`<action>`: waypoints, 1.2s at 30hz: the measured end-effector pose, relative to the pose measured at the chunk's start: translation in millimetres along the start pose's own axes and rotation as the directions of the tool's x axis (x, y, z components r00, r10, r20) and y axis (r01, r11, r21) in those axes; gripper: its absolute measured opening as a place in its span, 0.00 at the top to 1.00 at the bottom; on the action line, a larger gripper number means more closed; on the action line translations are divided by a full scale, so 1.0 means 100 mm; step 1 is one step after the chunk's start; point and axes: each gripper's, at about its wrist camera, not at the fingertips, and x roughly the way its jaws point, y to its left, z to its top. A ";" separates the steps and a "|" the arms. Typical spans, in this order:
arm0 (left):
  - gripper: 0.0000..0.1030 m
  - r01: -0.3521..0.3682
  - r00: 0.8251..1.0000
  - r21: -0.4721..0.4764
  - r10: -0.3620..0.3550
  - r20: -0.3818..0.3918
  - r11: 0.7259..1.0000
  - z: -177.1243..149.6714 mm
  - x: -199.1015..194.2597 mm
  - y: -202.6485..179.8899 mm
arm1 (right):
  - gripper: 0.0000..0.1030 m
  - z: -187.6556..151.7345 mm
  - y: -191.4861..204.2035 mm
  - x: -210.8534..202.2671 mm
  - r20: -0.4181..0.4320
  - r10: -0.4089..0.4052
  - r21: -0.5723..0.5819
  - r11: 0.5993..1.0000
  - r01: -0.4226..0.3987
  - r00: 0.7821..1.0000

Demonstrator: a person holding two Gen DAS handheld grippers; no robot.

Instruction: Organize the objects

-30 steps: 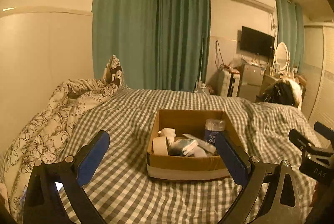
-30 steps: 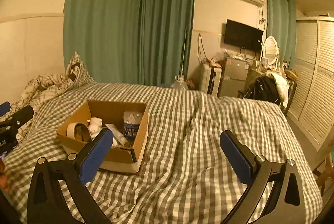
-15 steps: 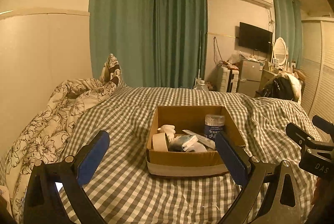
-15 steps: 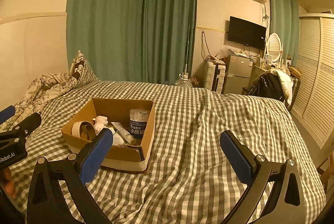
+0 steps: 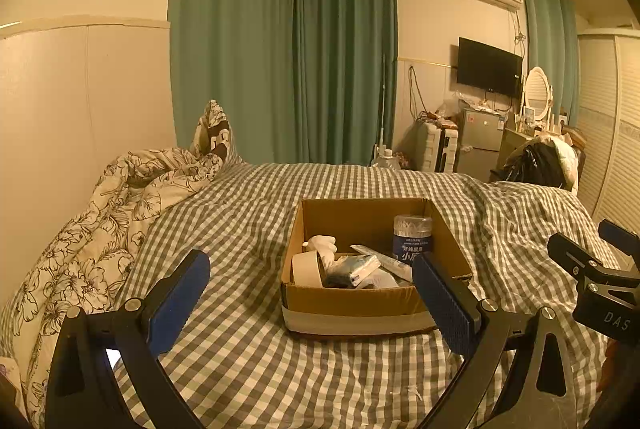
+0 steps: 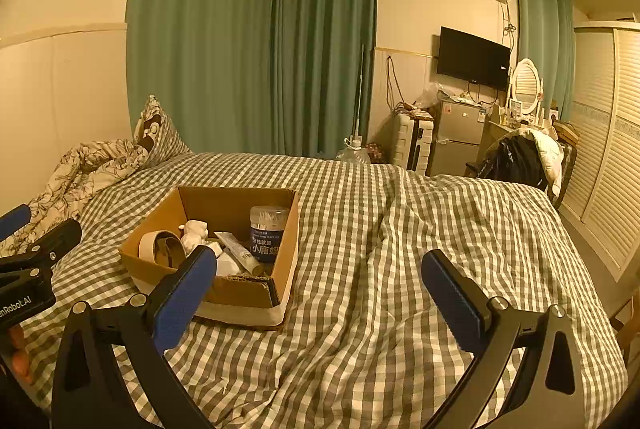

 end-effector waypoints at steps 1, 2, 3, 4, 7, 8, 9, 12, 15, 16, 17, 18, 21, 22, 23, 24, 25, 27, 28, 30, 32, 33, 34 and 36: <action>0.00 0.000 1.000 0.001 0.000 -0.001 1.000 0.00 0.00 0.00 | 0.00 0.00 0.00 0.00 -0.001 0.001 0.000 1.000 -0.001 1.000; 0.00 0.001 1.000 0.002 -0.001 -0.002 1.000 0.00 0.00 0.00 | 0.00 0.00 0.00 0.00 -0.001 0.000 -0.001 1.000 0.000 1.000; 0.00 -0.001 1.000 0.002 0.001 -0.001 1.000 0.01 0.00 0.00 | 0.00 0.00 0.01 0.00 -0.001 0.000 -0.002 1.000 0.000 1.000; 0.00 -0.003 1.000 0.001 0.003 0.001 1.000 0.01 0.00 0.00 | 0.00 0.00 0.01 0.00 -0.001 0.000 -0.002 1.000 0.000 1.000; 0.00 -0.003 1.000 -0.006 0.003 0.007 1.000 0.02 -0.01 0.01 | 0.00 0.00 0.03 0.01 -0.003 0.003 -0.007 1.000 -0.003 1.000; 0.00 -0.002 1.000 -0.007 0.002 0.008 1.000 0.03 -0.02 0.01 | 0.00 0.00 0.03 0.01 -0.004 0.003 -0.009 1.000 -0.003 1.000; 0.00 -0.002 1.000 -0.008 0.002 0.010 1.000 0.03 -0.02 0.02 | 0.00 0.00 0.03 0.01 -0.004 0.004 -0.011 1.000 -0.004 1.000; 0.00 -0.004 1.000 -0.006 0.004 0.012 1.000 0.04 -0.02 0.02 | 0.00 0.00 0.04 0.01 -0.006 0.003 -0.013 1.000 -0.004 1.000; 0.00 -0.005 1.000 -0.005 0.005 0.011 1.000 0.03 -0.02 0.02 | 0.00 -0.01 0.04 0.02 -0.008 0.002 -0.013 1.000 -0.002 1.000; 0.00 -0.005 1.000 -0.005 0.005 0.011 1.000 0.03 -0.02 0.02 | 0.00 -0.01 0.04 0.02 -0.010 0.002 -0.013 1.000 -0.002 1.000; 0.00 -0.005 1.000 -0.005 0.005 0.011 1.000 0.04 -0.02 0.02 | 0.00 -0.01 0.05 0.02 -0.011 0.002 -0.013 1.000 -0.002 1.000; 0.00 -0.005 1.000 -0.004 0.005 0.011 1.000 0.03 -0.02 0.02 | 0.00 -0.01 0.05 0.02 -0.012 0.002 -0.013 1.000 -0.002 1.000; 0.00 -0.004 1.000 -0.001 0.004 0.007 1.000 0.03 -0.02 0.02 | 0.00 -0.01 0.05 0.02 -0.014 0.002 -0.015 1.000 -0.003 1.000; 0.00 -0.004 1.000 -0.001 0.004 0.008 1.000 0.03 -0.02 0.01 | 0.00 -0.01 0.05 0.03 -0.014 0.003 -0.017 1.000 -0.003 1.000; 0.00 -0.003 1.000 -0.001 0.003 0.008 1.000 0.02 -0.03 0.01 | 0.00 -0.02 0.05 0.03 -0.015 0.002 -0.018 1.000 -0.002 1.000; 0.00 -0.005 1.000 0.000 0.005 0.008 1.000 0.02 -0.03 0.01 | 0.00 -0.02 0.05 0.03 -0.016 0.002 -0.018 1.000 -0.002 1.000; 0.00 -0.005 1.000 -0.001 0.005 0.007 1.000 0.02 -0.03 0.01 | 0.00 -0.02 0.05 0.03 -0.017 0.002 -0.019 1.000 -0.002 1.000; 0.00 -0.006 1.000 0.000 0.006 0.003 1.000 0.01 -0.02 0.01 | 0.00 -0.04 0.05 0.04 -0.019 0.002 -0.020 1.000 -0.003 1.000; 0.00 -0.007 1.000 0.000 0.007 0.003 1.000 0.01 -0.02 0.01 | 0.00 -0.04 0.05 0.04 -0.020 0.002 -0.021 1.000 -0.002 1.000; 0.00 -0.008 1.000 0.002 0.008 0.001 1.000 0.00 -0.02 0.02 | 0.00 -0.04 0.06 0.04 -0.022 0.002 -0.023 1.000 -0.003 1.000; 0.00 -0.013 1.000 0.003 0.014 -0.005 1.000 -0.01 -0.01 0.02 | 0.00 -0.04 0.07 0.05 -0.023 0.002 -0.024 1.000 -0.002 1.000; 0.00 -0.016 1.000 0.004 0.016 -0.008 1.000 -0.02 -0.01 0.02 | 0.00 -0.05 0.07 0.05 -0.024 0.001 -0.025 1.000 -0.002 1.000; 0.00 -0.016 1.000 0.004 0.016 -0.011 1.000 -0.02 0.00 0.03 | 0.00 -0.05 0.07 0.05 -0.025 0.000 -0.026 1.000 -0.001 1.000; 0.00 -0.015 1.000 0.002 0.015 -0.015 1.000 -0.02 0.01 0.04 | 0.00 -0.05 0.07 0.06 -0.028 -0.001 -0.025 1.000 0.001 1.000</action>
